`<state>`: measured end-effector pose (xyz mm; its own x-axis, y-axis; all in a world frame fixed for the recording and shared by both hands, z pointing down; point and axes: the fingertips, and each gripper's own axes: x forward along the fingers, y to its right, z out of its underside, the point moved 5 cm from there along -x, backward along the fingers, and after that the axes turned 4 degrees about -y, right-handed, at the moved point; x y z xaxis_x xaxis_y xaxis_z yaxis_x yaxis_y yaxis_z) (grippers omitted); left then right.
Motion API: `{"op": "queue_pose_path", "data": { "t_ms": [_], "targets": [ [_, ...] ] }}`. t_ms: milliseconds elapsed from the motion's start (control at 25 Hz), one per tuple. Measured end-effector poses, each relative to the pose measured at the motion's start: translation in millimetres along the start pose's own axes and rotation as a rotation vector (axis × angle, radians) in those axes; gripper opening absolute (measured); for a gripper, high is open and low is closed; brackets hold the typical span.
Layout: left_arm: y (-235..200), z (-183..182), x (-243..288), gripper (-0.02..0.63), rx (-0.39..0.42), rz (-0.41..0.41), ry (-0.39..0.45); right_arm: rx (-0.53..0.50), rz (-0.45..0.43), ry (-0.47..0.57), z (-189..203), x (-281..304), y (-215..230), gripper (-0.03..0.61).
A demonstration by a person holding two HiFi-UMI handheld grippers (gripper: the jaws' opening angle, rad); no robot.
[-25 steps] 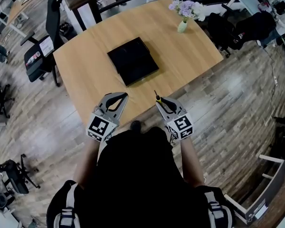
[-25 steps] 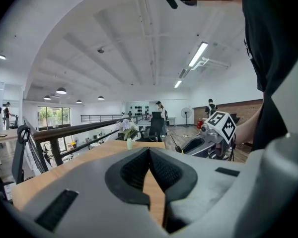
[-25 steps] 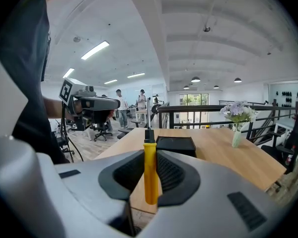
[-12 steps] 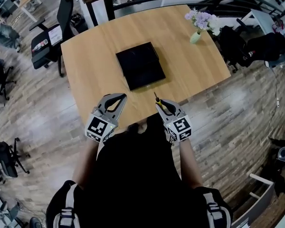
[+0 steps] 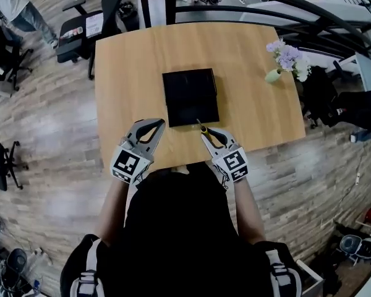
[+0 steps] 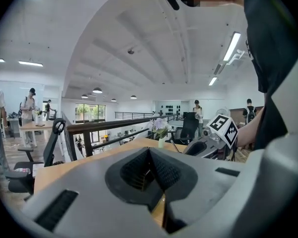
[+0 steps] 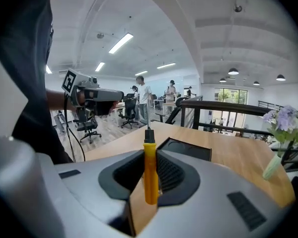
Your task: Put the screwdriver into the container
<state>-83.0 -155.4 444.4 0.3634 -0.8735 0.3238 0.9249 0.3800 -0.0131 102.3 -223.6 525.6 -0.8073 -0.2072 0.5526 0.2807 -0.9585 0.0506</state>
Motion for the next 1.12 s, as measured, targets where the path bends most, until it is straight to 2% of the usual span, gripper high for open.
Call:
{"op": "queue_pose_path", "data": {
  "t_ms": [320,680,800,1120],
  "targets": [
    [7,1,22,0.021,-0.063,-0.149,-0.013,-0.091,-0.149,-0.054,6,18,41,0.084],
    [24,14,17,0.023,-0.119,-0.344,-0.05,-0.218,-0.319,-0.104,22,49,60,0.084],
    [26,19,10,0.021,-0.133,-0.42,-0.053,-0.259,-0.357,-0.14,29,60,67,0.084],
    [39,28,-3,0.022,-0.185,-0.553,-0.075,-0.363,-0.453,-0.24,45,91,73,0.084]
  ]
}}
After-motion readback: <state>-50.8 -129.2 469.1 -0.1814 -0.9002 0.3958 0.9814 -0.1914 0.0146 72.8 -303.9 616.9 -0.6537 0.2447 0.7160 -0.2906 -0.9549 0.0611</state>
